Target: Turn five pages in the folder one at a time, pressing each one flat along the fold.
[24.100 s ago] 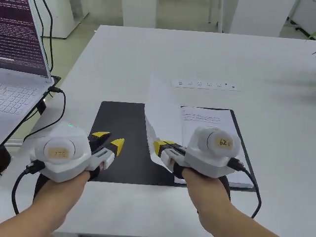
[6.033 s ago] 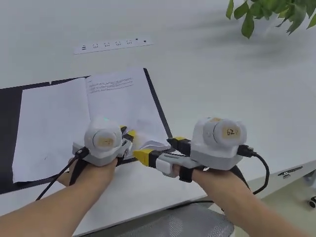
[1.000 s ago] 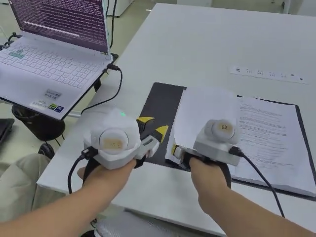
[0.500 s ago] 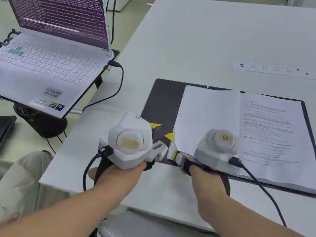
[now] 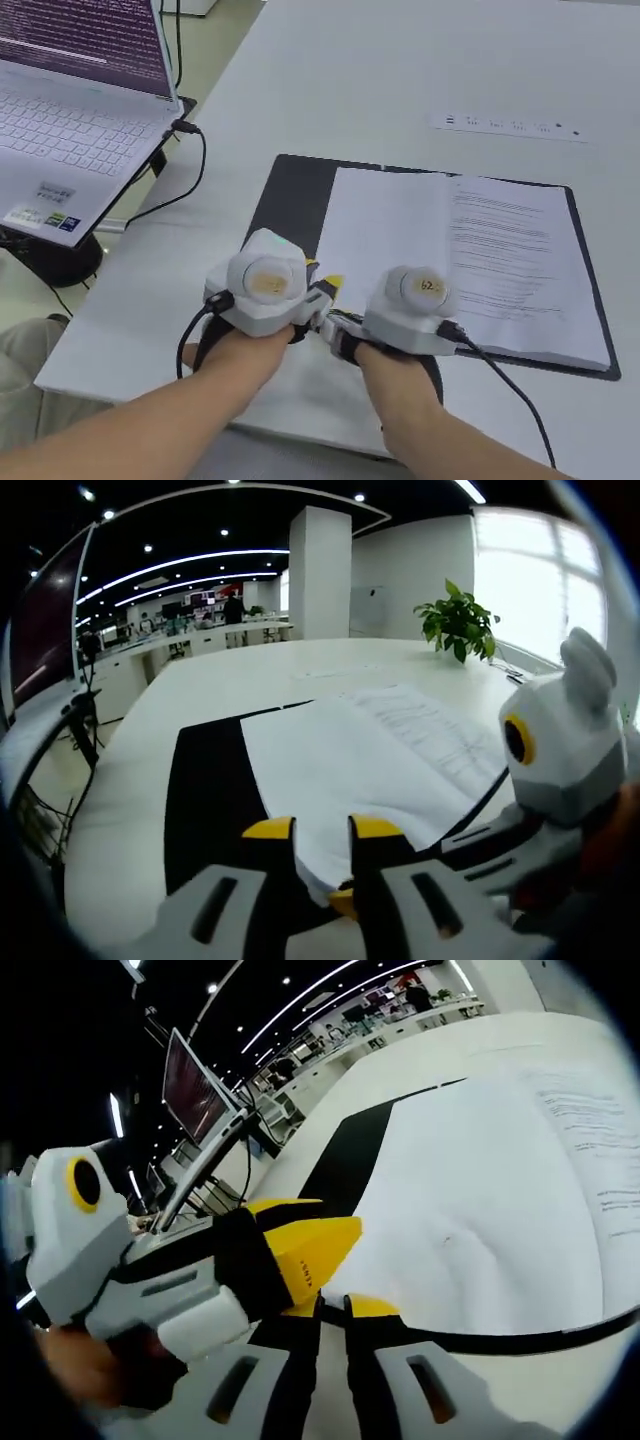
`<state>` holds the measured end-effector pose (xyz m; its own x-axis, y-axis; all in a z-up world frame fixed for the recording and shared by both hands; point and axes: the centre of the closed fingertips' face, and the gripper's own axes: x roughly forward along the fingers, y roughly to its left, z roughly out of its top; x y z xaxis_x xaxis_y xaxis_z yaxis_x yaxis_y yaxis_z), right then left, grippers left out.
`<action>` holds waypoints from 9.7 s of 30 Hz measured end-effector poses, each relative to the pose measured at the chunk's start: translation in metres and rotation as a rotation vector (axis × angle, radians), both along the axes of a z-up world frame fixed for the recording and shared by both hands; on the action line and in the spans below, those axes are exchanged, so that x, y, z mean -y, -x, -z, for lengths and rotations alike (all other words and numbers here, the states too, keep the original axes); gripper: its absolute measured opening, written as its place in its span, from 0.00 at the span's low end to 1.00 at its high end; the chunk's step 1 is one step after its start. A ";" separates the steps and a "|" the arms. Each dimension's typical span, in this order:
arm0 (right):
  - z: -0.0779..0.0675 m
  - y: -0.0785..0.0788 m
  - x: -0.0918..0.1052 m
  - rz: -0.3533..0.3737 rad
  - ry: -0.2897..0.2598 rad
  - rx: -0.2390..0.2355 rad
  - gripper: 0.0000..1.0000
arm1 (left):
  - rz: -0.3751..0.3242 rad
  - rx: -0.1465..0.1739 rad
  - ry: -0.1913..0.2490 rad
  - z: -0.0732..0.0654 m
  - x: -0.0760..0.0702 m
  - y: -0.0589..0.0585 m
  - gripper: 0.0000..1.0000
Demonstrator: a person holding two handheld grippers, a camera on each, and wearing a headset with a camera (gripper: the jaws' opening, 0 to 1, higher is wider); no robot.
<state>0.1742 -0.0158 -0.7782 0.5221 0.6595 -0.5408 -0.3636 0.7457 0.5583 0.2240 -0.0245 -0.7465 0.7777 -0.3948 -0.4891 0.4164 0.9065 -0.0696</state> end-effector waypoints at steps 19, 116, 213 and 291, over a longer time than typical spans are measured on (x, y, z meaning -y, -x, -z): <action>-0.029 -0.034 0.105 0.111 0.086 0.118 0.00 | -0.046 -0.072 -0.092 0.043 -0.004 0.011 0.18; 0.005 -0.292 0.152 0.180 0.185 0.334 0.00 | -0.100 0.034 -0.060 0.043 -0.004 0.014 0.18; 0.004 -0.043 0.148 0.057 0.102 0.236 0.00 | -0.112 0.038 -0.037 0.041 -0.006 0.013 0.18; -0.130 0.001 0.269 0.321 0.180 0.375 0.40 | -0.098 0.045 0.173 -0.114 0.007 0.071 0.67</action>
